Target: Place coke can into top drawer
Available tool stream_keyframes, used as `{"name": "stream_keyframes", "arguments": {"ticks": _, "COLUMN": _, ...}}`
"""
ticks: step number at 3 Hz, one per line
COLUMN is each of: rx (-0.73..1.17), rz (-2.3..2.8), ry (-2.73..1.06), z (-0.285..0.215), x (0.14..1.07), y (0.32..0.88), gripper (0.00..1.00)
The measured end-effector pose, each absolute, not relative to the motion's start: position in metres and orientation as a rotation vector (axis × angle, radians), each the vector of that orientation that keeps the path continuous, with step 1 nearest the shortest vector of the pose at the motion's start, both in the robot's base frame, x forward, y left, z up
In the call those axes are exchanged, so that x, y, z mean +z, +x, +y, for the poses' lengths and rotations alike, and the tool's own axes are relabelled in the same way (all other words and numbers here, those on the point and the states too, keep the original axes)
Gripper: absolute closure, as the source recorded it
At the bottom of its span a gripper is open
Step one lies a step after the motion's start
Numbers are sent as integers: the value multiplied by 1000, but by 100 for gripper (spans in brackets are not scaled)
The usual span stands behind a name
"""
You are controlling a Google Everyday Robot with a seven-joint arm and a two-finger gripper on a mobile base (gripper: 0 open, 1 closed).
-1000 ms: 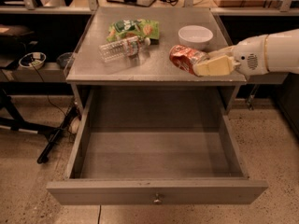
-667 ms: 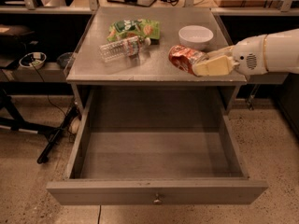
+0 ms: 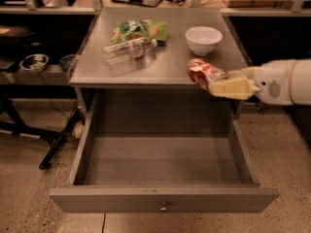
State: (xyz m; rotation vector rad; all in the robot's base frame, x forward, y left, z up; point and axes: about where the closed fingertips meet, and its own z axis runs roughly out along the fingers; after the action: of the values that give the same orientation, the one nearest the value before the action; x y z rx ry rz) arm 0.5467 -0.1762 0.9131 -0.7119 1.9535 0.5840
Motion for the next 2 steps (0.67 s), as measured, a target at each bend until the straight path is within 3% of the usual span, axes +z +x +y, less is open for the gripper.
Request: {"name": "stream_keyframes", "arguments": {"ticks": 2, "rx": 574, "rz": 1989, "ry": -585, "z": -179, "x": 873, "y": 515, "gripper": 100}}
